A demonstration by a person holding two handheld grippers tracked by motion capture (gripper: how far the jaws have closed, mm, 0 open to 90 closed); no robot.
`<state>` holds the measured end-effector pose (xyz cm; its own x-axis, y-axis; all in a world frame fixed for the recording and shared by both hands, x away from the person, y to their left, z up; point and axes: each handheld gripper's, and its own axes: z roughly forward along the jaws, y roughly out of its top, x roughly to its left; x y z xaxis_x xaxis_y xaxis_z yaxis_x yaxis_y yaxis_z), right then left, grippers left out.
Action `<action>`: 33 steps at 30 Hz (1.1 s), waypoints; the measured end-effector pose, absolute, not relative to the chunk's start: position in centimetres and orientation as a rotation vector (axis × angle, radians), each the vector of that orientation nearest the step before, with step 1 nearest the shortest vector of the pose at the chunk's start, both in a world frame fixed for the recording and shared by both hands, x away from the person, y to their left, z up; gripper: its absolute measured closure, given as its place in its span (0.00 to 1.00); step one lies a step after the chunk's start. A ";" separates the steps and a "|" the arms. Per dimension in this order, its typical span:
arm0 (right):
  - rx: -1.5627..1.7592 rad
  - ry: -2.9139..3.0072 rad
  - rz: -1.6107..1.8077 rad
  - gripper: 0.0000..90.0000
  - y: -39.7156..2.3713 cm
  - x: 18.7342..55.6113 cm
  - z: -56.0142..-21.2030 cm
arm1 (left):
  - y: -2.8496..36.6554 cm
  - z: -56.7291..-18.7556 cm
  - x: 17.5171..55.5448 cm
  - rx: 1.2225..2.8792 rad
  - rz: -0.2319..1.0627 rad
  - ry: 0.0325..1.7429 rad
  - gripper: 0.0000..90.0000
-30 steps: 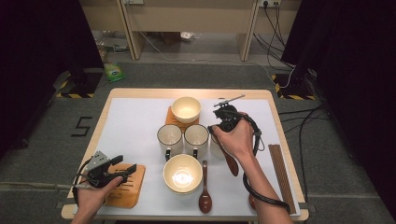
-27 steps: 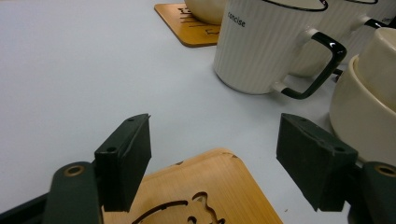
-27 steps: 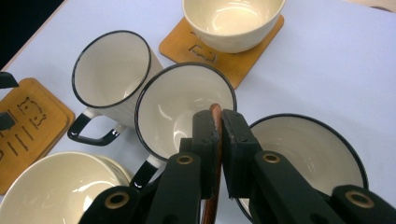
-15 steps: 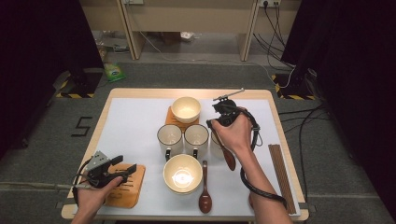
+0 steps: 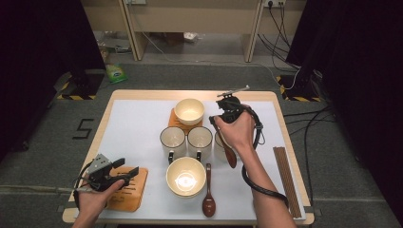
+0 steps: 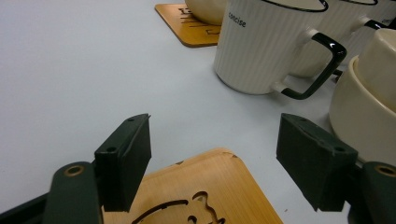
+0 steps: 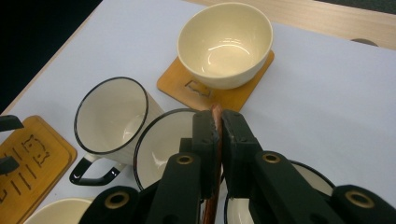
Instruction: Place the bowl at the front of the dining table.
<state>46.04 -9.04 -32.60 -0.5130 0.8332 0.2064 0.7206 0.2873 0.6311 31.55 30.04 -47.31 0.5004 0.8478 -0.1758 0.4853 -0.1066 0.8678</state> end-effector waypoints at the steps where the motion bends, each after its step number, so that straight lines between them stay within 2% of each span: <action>1: 1.456 2.381 1.037 0.94 -9.0 46.1 -32.6 | 30.0 -47.3 31.5 1.754 0.458 1.129 0.29; 33: 1.531 2.248 1.154 0.94 -9.1 48.6 -32.4 | 30.2 -47.4 31.5 1.744 0.458 1.133 0.29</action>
